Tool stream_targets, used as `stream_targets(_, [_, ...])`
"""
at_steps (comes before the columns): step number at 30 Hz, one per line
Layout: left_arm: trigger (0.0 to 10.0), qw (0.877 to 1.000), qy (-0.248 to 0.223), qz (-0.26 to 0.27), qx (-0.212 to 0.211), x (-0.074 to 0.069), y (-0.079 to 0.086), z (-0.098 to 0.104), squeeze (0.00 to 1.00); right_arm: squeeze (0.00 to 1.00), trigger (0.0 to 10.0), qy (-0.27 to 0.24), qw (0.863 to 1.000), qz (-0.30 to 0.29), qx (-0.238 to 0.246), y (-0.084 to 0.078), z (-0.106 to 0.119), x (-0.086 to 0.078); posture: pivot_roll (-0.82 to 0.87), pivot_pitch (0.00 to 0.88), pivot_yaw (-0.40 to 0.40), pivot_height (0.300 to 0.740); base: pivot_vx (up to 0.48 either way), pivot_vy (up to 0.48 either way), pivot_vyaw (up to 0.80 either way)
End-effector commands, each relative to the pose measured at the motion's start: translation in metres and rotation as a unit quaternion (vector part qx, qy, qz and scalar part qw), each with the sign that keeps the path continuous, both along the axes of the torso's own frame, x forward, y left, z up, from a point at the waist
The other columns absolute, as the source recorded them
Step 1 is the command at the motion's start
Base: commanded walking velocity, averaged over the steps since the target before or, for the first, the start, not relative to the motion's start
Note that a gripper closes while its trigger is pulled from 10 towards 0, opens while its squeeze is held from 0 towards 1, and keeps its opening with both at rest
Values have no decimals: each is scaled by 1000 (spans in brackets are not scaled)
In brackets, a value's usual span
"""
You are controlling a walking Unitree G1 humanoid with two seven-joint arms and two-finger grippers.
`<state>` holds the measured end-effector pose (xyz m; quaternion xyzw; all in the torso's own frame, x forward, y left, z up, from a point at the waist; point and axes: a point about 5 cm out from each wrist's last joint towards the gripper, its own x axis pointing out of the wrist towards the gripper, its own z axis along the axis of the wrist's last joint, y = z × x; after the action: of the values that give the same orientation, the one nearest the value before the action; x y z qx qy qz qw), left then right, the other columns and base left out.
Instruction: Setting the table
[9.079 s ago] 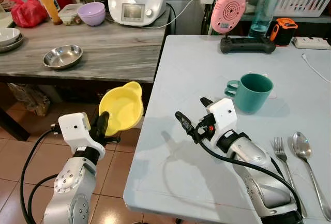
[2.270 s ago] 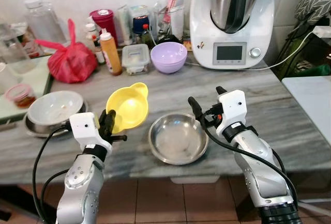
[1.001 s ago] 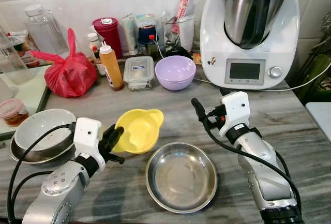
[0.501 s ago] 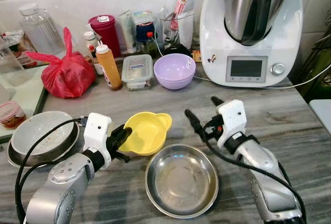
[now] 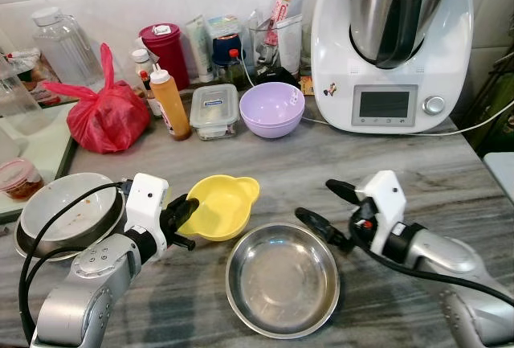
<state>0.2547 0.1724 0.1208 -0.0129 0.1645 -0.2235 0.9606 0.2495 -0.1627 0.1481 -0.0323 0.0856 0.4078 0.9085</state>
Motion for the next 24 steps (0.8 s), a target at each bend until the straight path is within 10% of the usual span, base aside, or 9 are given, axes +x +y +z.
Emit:
stream_targets(1, [10000, 1000, 10, -4, 17, 0, 3, -1, 0, 0, 10000, 7, 999, 46, 8, 5, 7, -6, -134, 46, 124, 740, 0, 0, 0])
stream_targets(11, [10000, 1000, 14, 12, 22, 3, 10, -4, 0, 0, 10000, 42, 994, 98, 9, 11, 7, -18, -132, 44, 124, 740, 0, 0, 0])
stream_targets(12, [10000, 1000, 15, 16, 19, 3, 10, -4, 957, 0, 10000, 46, 994, 101, 8, 10, 6, -19, -132, 44, 124, 740, 0, 0, 0])
stream_targets(24, [10000, 999, 28, 6, 13, 0, 8, -7, 1000, 0, 10000, 68, 991, 119, 0, 12, 1, -24, -132, 44, 122, 740, 0, 0, 0])
